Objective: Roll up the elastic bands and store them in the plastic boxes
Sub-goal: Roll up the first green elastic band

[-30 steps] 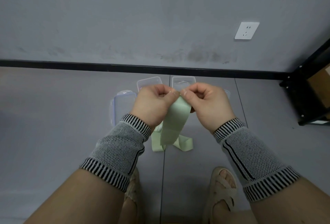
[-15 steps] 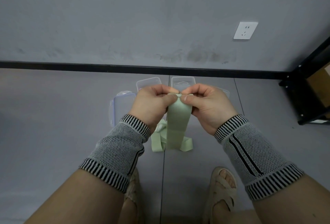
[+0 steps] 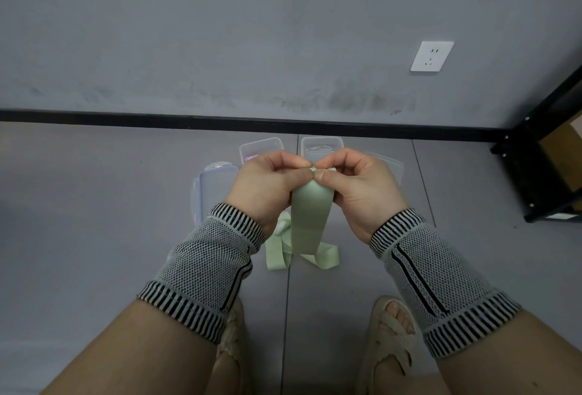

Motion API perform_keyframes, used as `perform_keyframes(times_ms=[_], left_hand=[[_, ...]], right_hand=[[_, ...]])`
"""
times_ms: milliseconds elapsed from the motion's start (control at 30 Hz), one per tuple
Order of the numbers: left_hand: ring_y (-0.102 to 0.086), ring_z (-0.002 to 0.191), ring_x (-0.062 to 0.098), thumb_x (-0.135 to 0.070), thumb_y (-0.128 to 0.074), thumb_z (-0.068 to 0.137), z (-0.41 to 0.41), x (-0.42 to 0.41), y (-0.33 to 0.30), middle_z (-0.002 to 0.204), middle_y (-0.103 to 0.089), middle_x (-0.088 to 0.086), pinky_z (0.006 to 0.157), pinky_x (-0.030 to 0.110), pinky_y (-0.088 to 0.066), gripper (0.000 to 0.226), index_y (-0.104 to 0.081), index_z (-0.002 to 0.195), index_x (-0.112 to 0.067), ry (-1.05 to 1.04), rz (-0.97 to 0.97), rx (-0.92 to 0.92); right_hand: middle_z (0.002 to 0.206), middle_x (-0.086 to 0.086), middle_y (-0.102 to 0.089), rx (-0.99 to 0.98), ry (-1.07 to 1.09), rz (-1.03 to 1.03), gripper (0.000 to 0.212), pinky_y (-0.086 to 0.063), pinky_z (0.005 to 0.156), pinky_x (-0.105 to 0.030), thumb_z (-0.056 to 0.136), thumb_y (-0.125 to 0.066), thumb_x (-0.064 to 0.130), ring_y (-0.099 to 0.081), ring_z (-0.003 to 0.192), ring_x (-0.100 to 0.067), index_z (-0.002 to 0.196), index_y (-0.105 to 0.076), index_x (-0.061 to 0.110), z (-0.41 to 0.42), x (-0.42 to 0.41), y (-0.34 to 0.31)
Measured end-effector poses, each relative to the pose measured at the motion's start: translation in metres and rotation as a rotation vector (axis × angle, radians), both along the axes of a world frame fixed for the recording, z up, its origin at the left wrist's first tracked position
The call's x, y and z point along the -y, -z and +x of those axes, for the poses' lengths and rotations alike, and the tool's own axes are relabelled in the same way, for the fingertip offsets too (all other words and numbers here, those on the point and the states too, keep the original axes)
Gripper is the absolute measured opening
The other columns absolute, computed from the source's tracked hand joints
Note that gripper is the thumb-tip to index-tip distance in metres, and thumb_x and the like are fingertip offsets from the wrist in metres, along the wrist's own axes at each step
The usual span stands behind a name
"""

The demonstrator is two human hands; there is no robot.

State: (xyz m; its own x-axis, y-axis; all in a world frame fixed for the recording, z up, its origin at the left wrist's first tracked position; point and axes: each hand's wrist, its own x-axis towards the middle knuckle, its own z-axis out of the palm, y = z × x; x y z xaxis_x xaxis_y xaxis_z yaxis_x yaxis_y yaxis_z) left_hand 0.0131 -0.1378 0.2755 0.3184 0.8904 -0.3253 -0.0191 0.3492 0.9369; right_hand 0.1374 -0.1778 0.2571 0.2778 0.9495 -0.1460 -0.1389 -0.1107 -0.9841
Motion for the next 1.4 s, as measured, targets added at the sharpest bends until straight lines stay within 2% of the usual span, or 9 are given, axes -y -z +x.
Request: perform_keyframes(times_ms=[100,200,367,500,667,767,967,1133,1400], left_hand=[[-0.057,0.057,0.015,0.008,-0.06,0.082,-0.0007,-0.0001,0.0002,0.063,-0.061,0.006,0.055,0.023,-0.05,0.017,-0.06,0.074,-0.007,-0.013,0.014,-0.011],[-0.056,0.059,0.017,0.008,-0.062,0.081,0.0002,-0.0007,0.0018,0.063,-0.059,0.007,0.061,0.027,-0.048,0.02,-0.06,0.071,-0.009,-0.033,0.051,-0.047],[-0.055,0.066,0.021,0.008,-0.062,0.08,0.0014,-0.0008,0.0038,0.067,-0.055,0.01,0.07,0.033,-0.047,0.022,-0.059,0.07,-0.011,-0.036,0.091,-0.093],[-0.056,0.074,0.027,0.008,-0.063,0.08,-0.0002,-0.0024,0.0023,0.07,-0.056,0.013,0.078,0.039,-0.049,0.021,-0.061,0.071,-0.011,-0.035,0.11,-0.092],[-0.057,0.071,0.024,0.009,-0.062,0.08,-0.0006,-0.0015,-0.0001,0.073,-0.058,0.015,0.07,0.032,-0.049,0.022,-0.061,0.071,-0.011,-0.022,0.094,-0.058],[-0.059,0.064,0.02,0.01,-0.061,0.08,-0.0011,-0.0019,-0.0018,0.069,-0.059,0.011,0.063,0.028,-0.05,0.022,-0.061,0.072,-0.01,-0.014,0.041,-0.022],[-0.061,0.066,0.02,0.016,-0.056,0.079,-0.0009,-0.0018,-0.0043,0.072,-0.064,0.009,0.073,0.035,-0.052,0.025,-0.059,0.072,-0.008,-0.015,-0.036,0.061],[-0.065,0.072,0.022,0.01,-0.061,0.08,-0.0024,-0.0027,-0.0044,0.087,-0.065,0.014,0.07,0.031,-0.057,0.021,-0.062,0.09,-0.008,0.009,-0.051,0.044],[-0.068,0.072,0.021,0.001,-0.065,0.082,-0.0066,-0.003,-0.0056,0.083,-0.068,0.015,0.067,0.029,-0.059,0.012,-0.065,0.093,-0.001,0.023,-0.016,-0.01]], right_hand=[[0.081,-0.017,-0.061,-0.004,-0.012,-0.001,0.02,-0.051,0.087,-0.051,0.077,-0.067,0.002,-0.058,0.08,-0.029,0.068,-0.068,0.02,-0.0011,0.0,0.0008],[0.082,-0.012,-0.067,0.077,0.012,0.014,0.012,-0.053,0.088,-0.052,0.077,-0.068,0.014,-0.064,0.082,-0.028,0.07,-0.069,0.024,-0.0032,0.0,0.001],[0.07,-0.001,-0.07,0.258,0.047,0.003,0.016,-0.057,0.07,-0.042,0.079,-0.067,0.038,-0.066,0.068,-0.021,0.07,-0.067,0.025,-0.001,0.0004,0.001],[0.064,-0.004,-0.068,0.271,0.027,-0.028,0.015,-0.052,0.057,-0.031,0.085,-0.069,0.025,-0.062,0.057,-0.012,0.075,-0.067,0.014,0.003,0.0019,-0.0017],[0.066,-0.009,-0.07,0.211,0.044,0.014,0.015,-0.055,0.058,-0.035,0.082,-0.072,0.017,-0.064,0.06,-0.02,0.069,-0.066,0.017,0.0033,0.0027,-0.0045],[0.071,-0.016,-0.07,0.183,0.052,0.032,0.016,-0.056,0.064,-0.048,0.081,-0.073,0.015,-0.063,0.064,-0.028,0.067,-0.066,0.019,0.0037,0.0032,-0.0039],[0.07,-0.008,-0.068,0.11,0.019,0.042,0.02,-0.055,0.073,-0.046,0.081,-0.072,0.006,-0.064,0.069,-0.024,0.069,-0.065,0.02,0.0037,0.0021,-0.002],[0.066,-0.004,-0.063,0.033,0.043,0.054,0.023,-0.053,0.076,-0.045,0.08,-0.069,-0.001,-0.06,0.068,-0.021,0.069,-0.064,0.019,0.003,0.0007,-0.0015],[0.065,0.003,-0.06,0.106,0.074,0.072,0.023,-0.054,0.077,-0.044,0.08,-0.069,0.0,-0.058,0.069,-0.019,0.072,-0.064,0.021,0.0016,0.0019,-0.002]])
